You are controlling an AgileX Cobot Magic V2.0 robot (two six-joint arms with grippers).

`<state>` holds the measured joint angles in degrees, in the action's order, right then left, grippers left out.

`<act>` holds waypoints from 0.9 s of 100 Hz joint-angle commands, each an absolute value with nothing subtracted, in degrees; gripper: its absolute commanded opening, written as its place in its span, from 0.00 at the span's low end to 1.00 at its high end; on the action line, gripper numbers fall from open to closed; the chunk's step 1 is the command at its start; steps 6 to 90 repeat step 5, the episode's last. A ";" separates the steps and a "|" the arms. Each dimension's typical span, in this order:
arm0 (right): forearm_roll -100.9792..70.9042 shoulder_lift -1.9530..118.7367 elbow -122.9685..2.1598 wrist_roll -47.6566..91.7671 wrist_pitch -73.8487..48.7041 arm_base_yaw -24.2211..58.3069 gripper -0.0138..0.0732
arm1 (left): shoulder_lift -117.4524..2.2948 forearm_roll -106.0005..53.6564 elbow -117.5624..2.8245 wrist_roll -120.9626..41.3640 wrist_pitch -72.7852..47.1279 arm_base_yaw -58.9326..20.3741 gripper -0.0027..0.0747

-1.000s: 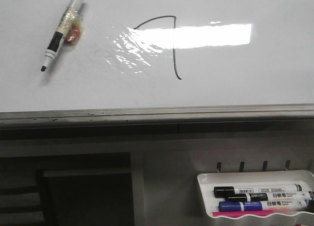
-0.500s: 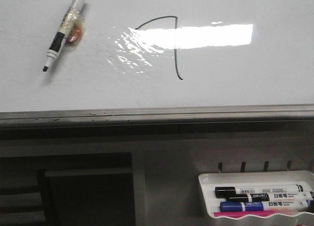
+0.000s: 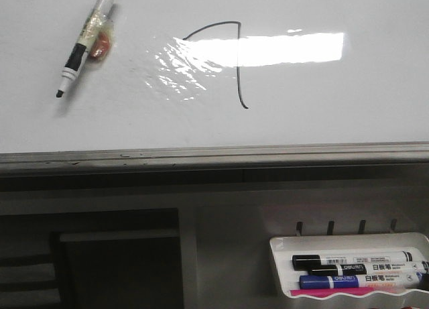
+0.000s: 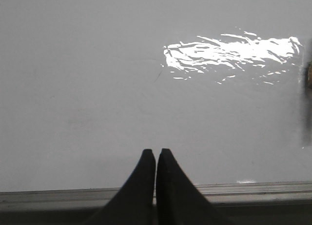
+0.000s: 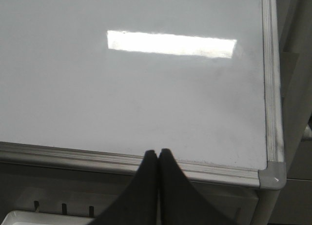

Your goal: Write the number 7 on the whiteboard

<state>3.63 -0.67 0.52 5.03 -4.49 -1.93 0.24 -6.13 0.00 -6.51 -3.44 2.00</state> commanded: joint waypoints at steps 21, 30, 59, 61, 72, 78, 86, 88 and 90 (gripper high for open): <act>4.16 -1.72 2.26 5.05 0.00 -1.89 0.08 | 1.96 -6.61 1.99 -5.97 0.59 2.07 0.01; 4.16 -1.72 2.26 5.05 0.00 -1.89 0.08 | 1.96 -6.61 1.99 -5.97 0.59 2.07 0.01; 4.16 -1.72 2.26 5.05 0.00 -1.89 0.08 | 1.96 -6.61 1.99 -5.97 0.59 2.07 0.01; 4.16 -1.72 2.26 5.05 0.00 -1.89 0.08 | 1.96 -6.61 1.99 -5.97 0.59 2.07 0.01; 4.16 -1.72 2.26 5.05 0.00 -1.89 0.08 | 1.96 -6.61 1.99 -5.97 0.59 2.07 0.01; 4.16 -1.72 2.26 5.05 0.00 -1.89 0.08 | 1.96 -6.61 1.99 -5.97 0.59 2.07 0.01; 4.16 -1.72 2.26 5.05 0.00 -1.89 0.08 | 1.96 -6.61 1.99 -5.97 0.59 2.07 0.01; 4.16 -1.72 2.26 5.05 0.00 -1.89 0.08 | 1.96 -6.61 1.99 -5.97 0.59 2.07 0.01; 4.16 -1.72 2.26 5.05 0.00 -1.89 0.08 | 1.96 -6.61 1.99 -5.97 0.59 2.07 0.01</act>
